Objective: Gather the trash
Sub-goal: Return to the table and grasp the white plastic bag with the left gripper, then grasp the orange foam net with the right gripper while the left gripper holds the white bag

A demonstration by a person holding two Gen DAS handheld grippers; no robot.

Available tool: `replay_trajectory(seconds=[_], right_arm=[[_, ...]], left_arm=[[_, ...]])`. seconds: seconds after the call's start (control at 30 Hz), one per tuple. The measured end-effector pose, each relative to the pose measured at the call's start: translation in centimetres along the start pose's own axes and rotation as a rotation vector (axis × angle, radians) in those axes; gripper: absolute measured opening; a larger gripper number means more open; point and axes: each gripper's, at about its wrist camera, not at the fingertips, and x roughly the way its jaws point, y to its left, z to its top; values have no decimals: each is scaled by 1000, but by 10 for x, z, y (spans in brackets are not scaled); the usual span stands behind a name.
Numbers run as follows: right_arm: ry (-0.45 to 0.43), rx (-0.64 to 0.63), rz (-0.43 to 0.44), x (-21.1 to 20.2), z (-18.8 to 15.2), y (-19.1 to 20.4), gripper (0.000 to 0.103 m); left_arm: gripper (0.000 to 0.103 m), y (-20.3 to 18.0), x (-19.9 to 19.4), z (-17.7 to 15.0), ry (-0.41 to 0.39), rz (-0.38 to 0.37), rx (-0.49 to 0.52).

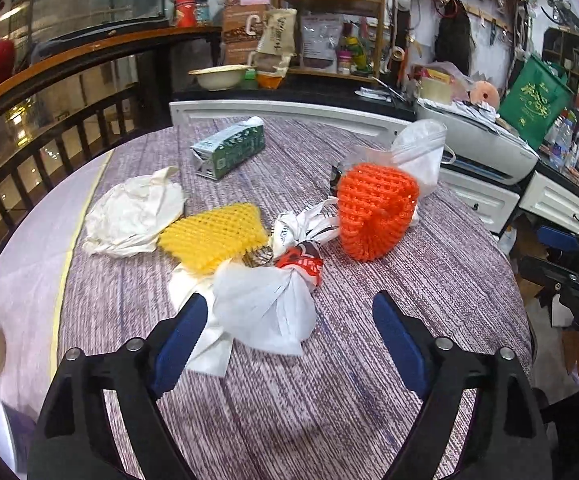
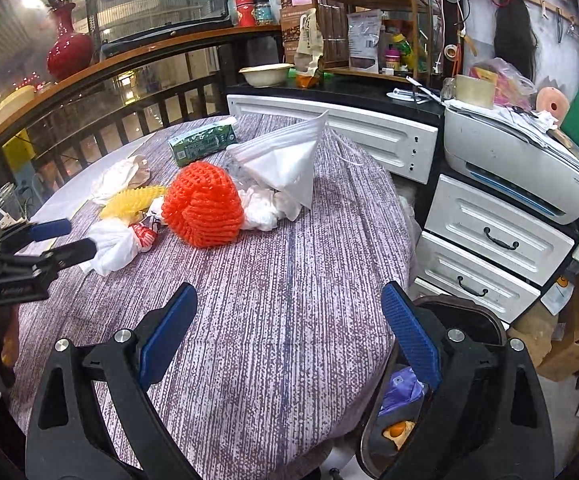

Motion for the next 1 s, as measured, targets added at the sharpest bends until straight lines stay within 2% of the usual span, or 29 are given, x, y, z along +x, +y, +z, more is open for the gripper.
replay_trajectory(seconds=[0.17, 0.2, 0.37, 0.43, 0.47, 0.5, 0.7, 1.0], right_arm=[[27, 21, -4, 6, -3, -7, 92], [29, 23, -6, 7, -4, -7, 92], [42, 36, -13, 11, -5, -12, 92], [47, 37, -14, 12, -6, -13, 92], [49, 37, -13, 13, -7, -13, 92], [50, 36, -12, 13, -7, -13, 92], [53, 26, 6, 18, -3, -7, 92], [47, -42, 81, 27, 10, 27, 92]], left_arm=[[74, -13, 29, 12, 51, -18, 111], [69, -16, 36, 14, 66, -16, 131], [55, -19, 63, 18, 130, 10, 167], [47, -19, 72, 16, 151, 42, 184], [38, -18, 74, 14, 156, 57, 187], [32, -18, 74, 13, 155, 68, 183], [25, -13, 46, 10, 90, 51, 132], [24, 6, -9, -3, 10, -32, -6]])
